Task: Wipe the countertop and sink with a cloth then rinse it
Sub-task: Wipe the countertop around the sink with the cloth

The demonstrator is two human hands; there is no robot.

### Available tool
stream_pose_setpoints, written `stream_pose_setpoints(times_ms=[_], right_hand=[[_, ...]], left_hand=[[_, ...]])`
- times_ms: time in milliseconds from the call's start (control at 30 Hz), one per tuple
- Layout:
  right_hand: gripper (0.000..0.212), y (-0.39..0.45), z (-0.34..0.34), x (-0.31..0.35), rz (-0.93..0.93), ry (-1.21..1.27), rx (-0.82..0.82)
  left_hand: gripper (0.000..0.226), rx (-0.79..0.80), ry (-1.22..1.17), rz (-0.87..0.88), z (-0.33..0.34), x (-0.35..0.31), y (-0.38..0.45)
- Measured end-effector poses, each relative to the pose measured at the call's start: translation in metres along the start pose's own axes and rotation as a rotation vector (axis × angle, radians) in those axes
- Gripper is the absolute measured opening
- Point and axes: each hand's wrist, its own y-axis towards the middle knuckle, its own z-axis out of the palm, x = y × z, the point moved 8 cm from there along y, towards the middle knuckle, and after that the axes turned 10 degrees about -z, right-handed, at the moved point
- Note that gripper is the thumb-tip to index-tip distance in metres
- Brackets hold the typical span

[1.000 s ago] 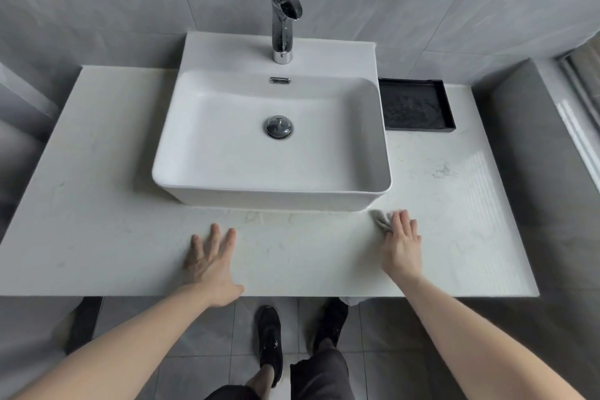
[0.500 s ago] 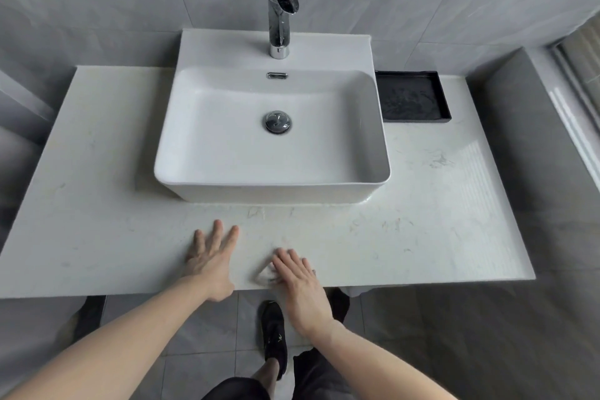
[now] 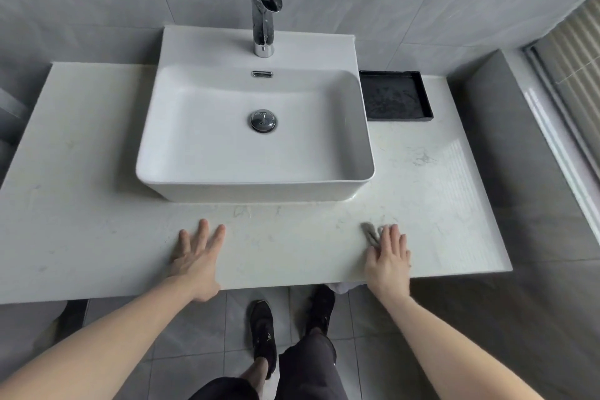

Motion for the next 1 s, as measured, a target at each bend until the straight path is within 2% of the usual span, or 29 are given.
stream_pose_setpoints(times_ms=[67,133,233,300,467,567,633,700,800,900,1000], right_hand=[[0.058,-0.021,0.017,0.039,-0.058,0.013,0.006],[0.055,-0.046,0.042,0.090,-0.202,0.048,0.050],[0.077,-0.080,0.073,0.152,-0.402,0.070,0.155],[0.087,-0.090,0.079,0.170,-0.455,0.084,0.192],[0.081,-0.062,0.046,0.144,-0.431,0.272,0.212],[0.076,-0.040,-0.004,0.108,-0.332,0.414,0.116],[0.075,-0.021,-0.035,0.063,-0.190,0.390,0.025],[0.061,0.001,-0.056,0.015,-0.067,0.298,-0.041],[0.044,0.027,-0.054,-0.026,0.010,0.203,-0.054],[0.040,0.029,-0.033,-0.010,-0.071,0.100,-0.055],[0.063,0.006,0.011,0.030,-0.134,0.063,0.022]], left_hand=[[0.122,0.008,-0.001,-0.002,0.001,0.000,0.000],[0.122,0.010,-0.002,-0.001,0.001,0.000,0.000],[0.122,0.003,-0.003,0.004,0.000,0.000,0.001],[0.123,0.003,-0.015,0.004,0.001,0.000,0.001],[0.121,-0.001,-0.031,-0.008,0.000,0.001,-0.001],[0.120,0.011,-0.051,-0.021,-0.003,-0.001,-0.003],[0.121,0.014,-0.051,-0.030,-0.003,-0.002,-0.004],[0.123,0.022,-0.065,-0.036,-0.002,-0.002,-0.004],[0.124,0.002,-0.086,-0.046,-0.001,-0.001,-0.003],[0.125,-0.023,-0.126,-0.062,-0.002,0.000,-0.004],[0.124,-0.049,-0.161,-0.071,-0.004,-0.001,-0.007]])
